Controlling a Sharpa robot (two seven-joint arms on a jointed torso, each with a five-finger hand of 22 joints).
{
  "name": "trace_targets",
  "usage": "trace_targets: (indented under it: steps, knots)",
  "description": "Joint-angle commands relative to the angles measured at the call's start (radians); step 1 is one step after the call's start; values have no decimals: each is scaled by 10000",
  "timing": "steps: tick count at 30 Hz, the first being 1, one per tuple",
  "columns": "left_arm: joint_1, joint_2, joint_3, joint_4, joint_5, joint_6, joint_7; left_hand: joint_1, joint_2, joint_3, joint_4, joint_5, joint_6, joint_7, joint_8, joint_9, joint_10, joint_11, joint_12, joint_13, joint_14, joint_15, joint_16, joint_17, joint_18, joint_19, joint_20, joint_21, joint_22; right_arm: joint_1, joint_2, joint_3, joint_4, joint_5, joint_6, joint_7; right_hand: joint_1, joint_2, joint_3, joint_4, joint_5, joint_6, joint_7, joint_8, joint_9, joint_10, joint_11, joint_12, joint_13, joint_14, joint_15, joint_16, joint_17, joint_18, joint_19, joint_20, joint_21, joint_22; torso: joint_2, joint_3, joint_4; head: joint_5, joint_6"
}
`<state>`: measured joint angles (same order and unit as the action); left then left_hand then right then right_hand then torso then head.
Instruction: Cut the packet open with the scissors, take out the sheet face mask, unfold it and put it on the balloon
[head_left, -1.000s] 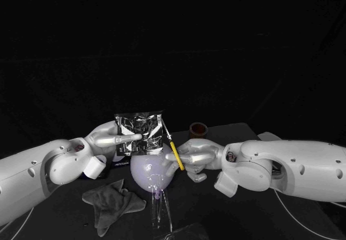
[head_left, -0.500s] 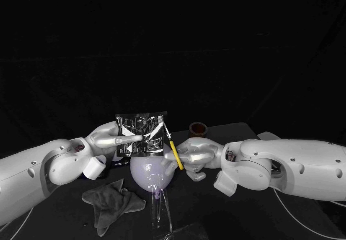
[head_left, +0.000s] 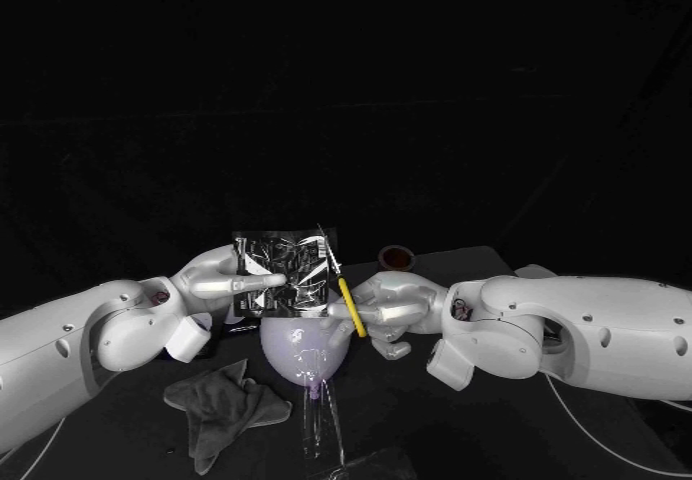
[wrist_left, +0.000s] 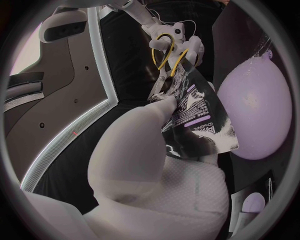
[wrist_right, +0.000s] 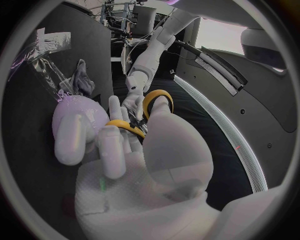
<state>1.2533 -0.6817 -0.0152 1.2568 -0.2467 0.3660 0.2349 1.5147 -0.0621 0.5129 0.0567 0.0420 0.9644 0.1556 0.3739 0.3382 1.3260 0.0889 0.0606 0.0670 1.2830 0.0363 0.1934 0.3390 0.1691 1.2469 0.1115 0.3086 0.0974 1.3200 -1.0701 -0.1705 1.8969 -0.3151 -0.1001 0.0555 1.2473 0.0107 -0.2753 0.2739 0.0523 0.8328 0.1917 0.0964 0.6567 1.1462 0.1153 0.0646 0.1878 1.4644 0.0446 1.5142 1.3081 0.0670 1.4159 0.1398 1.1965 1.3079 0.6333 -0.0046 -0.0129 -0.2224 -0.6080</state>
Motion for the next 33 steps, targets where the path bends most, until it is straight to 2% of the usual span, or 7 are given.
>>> trace_targets:
  steps: [1, 19, 23, 25, 28, 31, 33]
  knots:
    - [17, 24, 10, 36, -125, 245, 5, -3, 99, 0, -59, 59, 13, 34, 49, 1373, 90, -26, 53, 10, 18, -68, -4, 11, 107, 46, -33, 35, 2, 23, 17, 24, 27, -151, 54, 235, 45, 81, -63, -17, -42, 36, -3, 63, 8, 71, 28, -8, -12, 768, -79, 44, 1172, 128, -2, -37, -26, 1146, -1, -3, -3, 3, -9]
    - [18, 10, 9, 87, -343, 323, -41, -4, 96, -2, -63, 59, 15, 33, 50, 1378, 93, -28, 54, 11, 20, -70, -3, 15, 108, 49, -35, 38, 3, 93, 131, 60, -226, 29, -415, 454, 726, 918, -199, -228, -47, 1456, -543, 841, 275, 1908, -533, 704, 116, 847, -478, 199, 1506, 12, 278, -325, 643, 1393, 1, -8, -5, -16, -13]
    - [18, 5, 9, 89, -298, 314, -38, -4, 96, -2, -63, 59, 15, 33, 50, 1378, 93, -28, 54, 11, 20, -70, -3, 15, 108, 49, -35, 38, 3, 94, 157, 60, -290, 55, -675, 438, 1219, 1526, -62, -416, -36, 2829, -1459, 2045, 1171, 3649, -1306, 2223, 1122, 862, -1202, 219, 1555, -53, 408, -913, 960, 1530, -7, -6, -1, -32, -25]
    - [18, 3, 9, 86, -262, 304, -32, -4, 96, -2, -63, 59, 15, 33, 50, 1378, 93, -28, 54, 11, 20, -70, -3, 15, 108, 49, -35, 38, 3, 95, 156, 60, -321, 23, -760, 405, 1386, 1745, -178, -526, -128, 2900, -1975, 3570, 2921, 3876, -1898, 9678, 7781, 875, -1775, 223, 1581, -112, 491, -1477, 1148, 1617, -7, -8, -1, -32, -22]
    - [18, -5, 9, 80, -208, 275, -22, -12, 96, -4, -66, 59, 17, 30, 52, 1389, 96, -30, 52, 11, 22, -72, -3, 23, 108, 51, -36, 41, 4, 95, 147, 60, -352, -49, -853, 381, 1368, 2309, -133, -413, -29, 2771, -2152, 4517, 4033, 3874, -1986, 11542, 9880, 948, -1803, 352, 1956, -175, 637, -1587, 1506, 1770, -5, -12, 0, -37, -12]
    - [18, -16, 9, 68, -114, 221, -4, -12, 96, -4, -66, 59, 17, 30, 52, 1389, 96, -30, 52, 11, 22, -72, -3, 23, 108, 51, -36, 41, 4, 95, 120, 60, -372, -90, -957, 389, 1540, 2740, -185, -521, -25, 3192, -2310, 6873, 5900, 3727, -2134, 11976, 10447, 956, -1912, 374, 2018, -198, 667, -1691, 1603, 1827, -5, -10, -5, -37, -9]
    - [18, -27, 8, 56, -44, 171, 8, -13, 97, -3, -67, 59, 17, 30, 52, 1392, 95, -30, 51, 10, 21, -72, -4, 25, 108, 50, -37, 41, 4, 95, 93, 59, -404, -93, -1054, 412, 1564, 2788, -193, -527, -27, 3147, -2314, 7023, 6092, 3694, -2160, 12005, 10511, 955, -1922, 371, 2011, -203, 671, -1704, 1617, 1838, -4, -11, -6, -40, -4]
